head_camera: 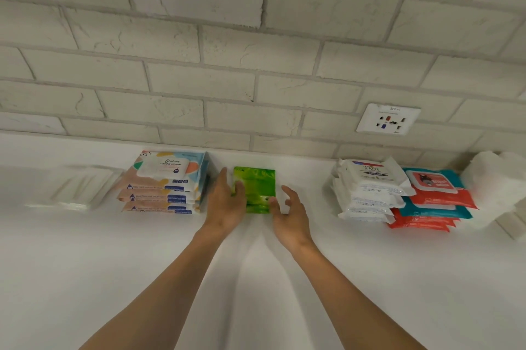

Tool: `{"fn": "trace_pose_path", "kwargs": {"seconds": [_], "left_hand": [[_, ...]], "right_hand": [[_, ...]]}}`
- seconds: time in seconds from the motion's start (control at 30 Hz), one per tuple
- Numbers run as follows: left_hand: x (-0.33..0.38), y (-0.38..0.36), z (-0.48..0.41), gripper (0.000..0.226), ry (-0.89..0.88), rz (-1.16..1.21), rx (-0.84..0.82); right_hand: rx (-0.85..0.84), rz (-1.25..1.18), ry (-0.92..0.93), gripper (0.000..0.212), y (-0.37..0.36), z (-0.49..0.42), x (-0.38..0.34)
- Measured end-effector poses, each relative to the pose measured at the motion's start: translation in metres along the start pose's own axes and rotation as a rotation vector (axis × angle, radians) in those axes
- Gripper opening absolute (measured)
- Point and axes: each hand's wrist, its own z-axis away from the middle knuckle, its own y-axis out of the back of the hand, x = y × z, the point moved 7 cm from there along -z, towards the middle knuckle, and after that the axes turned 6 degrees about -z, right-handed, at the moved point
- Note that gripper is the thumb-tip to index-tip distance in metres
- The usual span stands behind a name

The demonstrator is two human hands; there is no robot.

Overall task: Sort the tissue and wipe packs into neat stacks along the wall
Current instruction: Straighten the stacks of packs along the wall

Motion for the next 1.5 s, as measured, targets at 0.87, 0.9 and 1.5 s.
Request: {"fn": "trace_pose_path", "kwargs": {"seconds": [0.87, 0.9, 1.5], "left_hand": [[0.127, -0.12, 0.081, 0.068, 0.116, 0.241, -0.338], [0.13, -0.127, 0.08, 0.071, 0.13, 0.244, -0.347], [0.138, -0.202, 0.052, 0.083, 0.312, 0.284, -0.398]], "right_hand": [[0.221, -0.635, -0.376, 0.074, 0.202, 0.051, 0.056], [0.217, -0.653, -0.379, 0.073, 0.205, 0.047, 0.058], [0.148, -0.863, -0.393, 0.06, 0.197, -0.01, 0.074]]}}
